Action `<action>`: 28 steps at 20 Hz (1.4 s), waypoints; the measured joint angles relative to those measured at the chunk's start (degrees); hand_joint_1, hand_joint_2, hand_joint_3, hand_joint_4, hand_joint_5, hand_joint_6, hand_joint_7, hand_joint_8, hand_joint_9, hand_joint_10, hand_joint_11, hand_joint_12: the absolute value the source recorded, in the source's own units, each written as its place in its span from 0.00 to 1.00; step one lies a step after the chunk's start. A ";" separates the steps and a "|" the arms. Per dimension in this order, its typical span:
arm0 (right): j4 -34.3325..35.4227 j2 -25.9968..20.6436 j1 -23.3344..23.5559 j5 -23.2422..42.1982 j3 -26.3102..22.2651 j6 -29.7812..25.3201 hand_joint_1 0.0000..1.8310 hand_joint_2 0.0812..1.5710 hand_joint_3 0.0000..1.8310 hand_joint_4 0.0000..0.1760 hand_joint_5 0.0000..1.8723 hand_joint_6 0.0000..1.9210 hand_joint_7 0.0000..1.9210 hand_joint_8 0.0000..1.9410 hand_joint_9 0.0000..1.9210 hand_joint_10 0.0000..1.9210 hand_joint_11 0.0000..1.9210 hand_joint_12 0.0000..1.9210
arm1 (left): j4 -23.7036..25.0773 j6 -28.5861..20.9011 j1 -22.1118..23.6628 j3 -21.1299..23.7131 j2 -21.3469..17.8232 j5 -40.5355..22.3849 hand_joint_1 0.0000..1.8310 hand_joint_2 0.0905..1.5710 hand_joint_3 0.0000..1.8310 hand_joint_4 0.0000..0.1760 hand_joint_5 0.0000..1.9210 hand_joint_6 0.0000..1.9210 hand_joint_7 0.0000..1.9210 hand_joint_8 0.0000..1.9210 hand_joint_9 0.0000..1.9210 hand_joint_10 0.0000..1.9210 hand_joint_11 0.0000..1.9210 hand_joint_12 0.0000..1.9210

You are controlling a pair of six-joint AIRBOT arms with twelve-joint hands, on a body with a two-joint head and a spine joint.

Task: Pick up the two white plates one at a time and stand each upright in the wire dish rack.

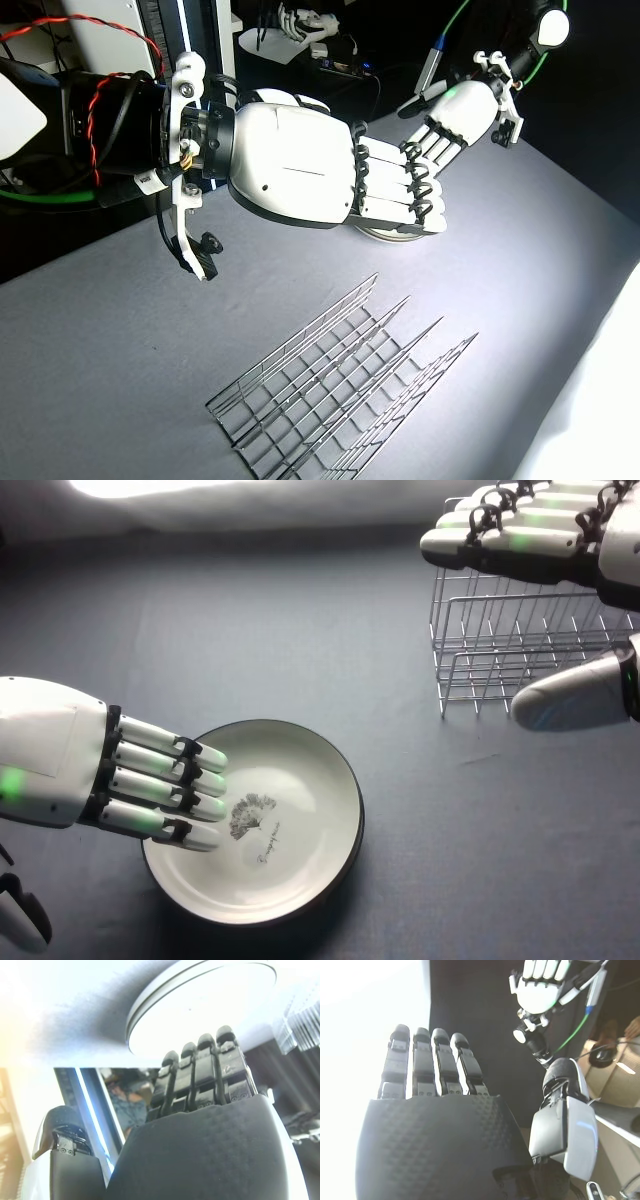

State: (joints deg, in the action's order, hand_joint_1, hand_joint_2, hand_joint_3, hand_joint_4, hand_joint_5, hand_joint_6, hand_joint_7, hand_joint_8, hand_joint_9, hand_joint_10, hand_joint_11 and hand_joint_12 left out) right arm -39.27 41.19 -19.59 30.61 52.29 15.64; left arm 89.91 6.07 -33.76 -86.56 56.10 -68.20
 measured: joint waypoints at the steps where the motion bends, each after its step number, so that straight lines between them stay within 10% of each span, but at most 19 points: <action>1: -0.11 0.00 -0.46 0.72 0.00 0.11 0.00 0.63 0.01 0.00 0.00 0.00 0.00 0.00 0.00 0.00 0.00 0.00 | 0.35 0.17 0.00 -0.59 0.26 0.00 0.00 0.64 0.00 0.00 0.00 0.00 0.00 0.00 0.00 0.00 0.00 0.00; 28: -4.13 2.23 -6.03 7.82 0.81 0.76 0.00 0.63 0.00 0.00 0.00 0.00 0.00 0.00 0.00 0.00 0.00 0.00 | 2.29 3.02 -5.11 -6.36 3.69 -0.17 0.00 0.63 0.00 0.00 0.00 0.00 0.00 0.00 0.00 0.00 0.00 0.00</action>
State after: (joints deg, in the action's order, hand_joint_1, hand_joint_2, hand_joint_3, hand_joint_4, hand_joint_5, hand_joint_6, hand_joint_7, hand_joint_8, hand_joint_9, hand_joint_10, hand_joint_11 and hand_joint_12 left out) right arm -43.40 43.42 -25.63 38.44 53.10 16.40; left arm 92.20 9.08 -38.87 -92.92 59.79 -68.38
